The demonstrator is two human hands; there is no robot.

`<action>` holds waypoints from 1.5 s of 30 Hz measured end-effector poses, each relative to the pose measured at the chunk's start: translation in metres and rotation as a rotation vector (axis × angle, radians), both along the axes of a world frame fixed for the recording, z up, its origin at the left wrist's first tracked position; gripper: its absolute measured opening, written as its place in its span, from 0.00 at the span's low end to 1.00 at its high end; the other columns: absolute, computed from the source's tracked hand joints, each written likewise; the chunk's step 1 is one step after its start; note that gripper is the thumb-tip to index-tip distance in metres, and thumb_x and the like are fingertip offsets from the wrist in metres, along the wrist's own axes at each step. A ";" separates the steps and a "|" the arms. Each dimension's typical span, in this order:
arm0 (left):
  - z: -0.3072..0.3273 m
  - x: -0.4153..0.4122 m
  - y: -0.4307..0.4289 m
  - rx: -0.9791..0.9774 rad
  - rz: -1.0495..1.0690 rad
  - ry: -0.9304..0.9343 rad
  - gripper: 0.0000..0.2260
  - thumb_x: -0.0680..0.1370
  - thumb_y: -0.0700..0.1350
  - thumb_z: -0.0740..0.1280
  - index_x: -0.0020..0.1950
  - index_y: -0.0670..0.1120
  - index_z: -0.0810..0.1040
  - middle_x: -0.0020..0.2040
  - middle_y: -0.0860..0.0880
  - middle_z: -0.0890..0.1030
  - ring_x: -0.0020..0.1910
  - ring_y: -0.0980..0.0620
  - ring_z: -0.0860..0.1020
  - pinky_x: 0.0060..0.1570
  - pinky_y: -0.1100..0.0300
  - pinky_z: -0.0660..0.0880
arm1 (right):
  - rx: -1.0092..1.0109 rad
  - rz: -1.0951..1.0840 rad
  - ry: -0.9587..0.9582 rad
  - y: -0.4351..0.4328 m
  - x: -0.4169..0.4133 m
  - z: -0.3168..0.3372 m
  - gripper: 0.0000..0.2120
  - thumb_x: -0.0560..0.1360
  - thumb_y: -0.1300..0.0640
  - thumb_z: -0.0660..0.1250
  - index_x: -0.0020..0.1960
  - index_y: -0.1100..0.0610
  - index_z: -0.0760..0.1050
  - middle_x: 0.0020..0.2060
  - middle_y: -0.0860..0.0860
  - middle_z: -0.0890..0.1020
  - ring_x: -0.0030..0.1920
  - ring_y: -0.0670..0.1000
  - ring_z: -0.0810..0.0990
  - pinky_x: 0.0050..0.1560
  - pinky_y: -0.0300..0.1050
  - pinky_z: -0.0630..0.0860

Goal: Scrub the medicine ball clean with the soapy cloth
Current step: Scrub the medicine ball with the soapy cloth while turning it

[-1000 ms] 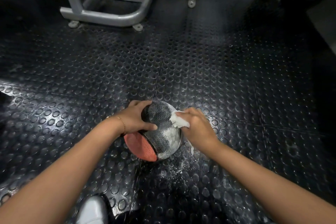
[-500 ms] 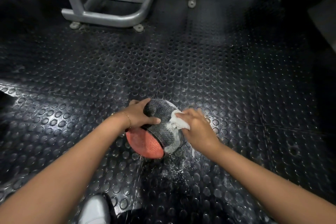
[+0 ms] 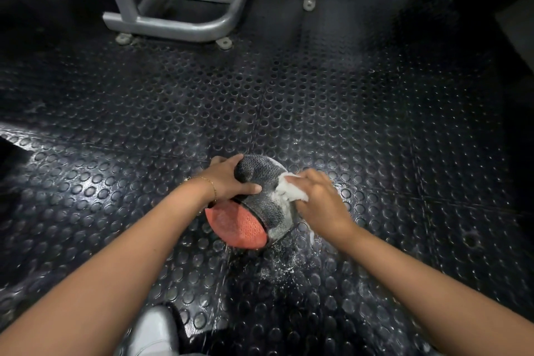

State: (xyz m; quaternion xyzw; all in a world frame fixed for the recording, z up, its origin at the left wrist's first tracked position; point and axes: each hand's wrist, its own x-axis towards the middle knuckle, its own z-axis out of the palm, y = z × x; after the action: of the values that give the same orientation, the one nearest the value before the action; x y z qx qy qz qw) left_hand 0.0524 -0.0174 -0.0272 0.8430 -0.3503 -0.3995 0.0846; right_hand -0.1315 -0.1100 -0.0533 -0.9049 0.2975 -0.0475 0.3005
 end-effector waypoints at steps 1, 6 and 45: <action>0.000 -0.001 -0.002 -0.002 0.008 0.011 0.40 0.72 0.58 0.69 0.77 0.53 0.50 0.74 0.45 0.54 0.70 0.42 0.64 0.67 0.52 0.64 | 0.017 -0.052 0.002 -0.001 0.001 0.000 0.25 0.74 0.63 0.63 0.69 0.51 0.66 0.53 0.44 0.70 0.57 0.44 0.64 0.63 0.44 0.65; 0.002 0.001 -0.006 -0.006 0.023 0.032 0.40 0.73 0.58 0.69 0.78 0.52 0.50 0.74 0.43 0.54 0.71 0.42 0.63 0.69 0.55 0.60 | -0.110 0.147 -0.023 0.018 -0.009 0.002 0.26 0.72 0.63 0.66 0.68 0.50 0.67 0.58 0.47 0.70 0.60 0.47 0.65 0.62 0.42 0.65; -0.017 -0.023 0.004 0.010 0.148 0.020 0.33 0.79 0.61 0.53 0.76 0.54 0.36 0.77 0.46 0.37 0.75 0.38 0.40 0.73 0.41 0.45 | -0.155 0.097 -0.032 0.017 -0.005 -0.001 0.28 0.70 0.63 0.69 0.69 0.53 0.67 0.61 0.48 0.71 0.60 0.50 0.66 0.63 0.46 0.66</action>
State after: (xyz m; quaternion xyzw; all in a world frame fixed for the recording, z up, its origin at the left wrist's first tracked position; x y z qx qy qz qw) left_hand 0.0292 -0.0136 -0.0441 0.8630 -0.2843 -0.4020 0.1133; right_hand -0.1369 -0.0934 -0.0545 -0.9379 0.2440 -0.0703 0.2362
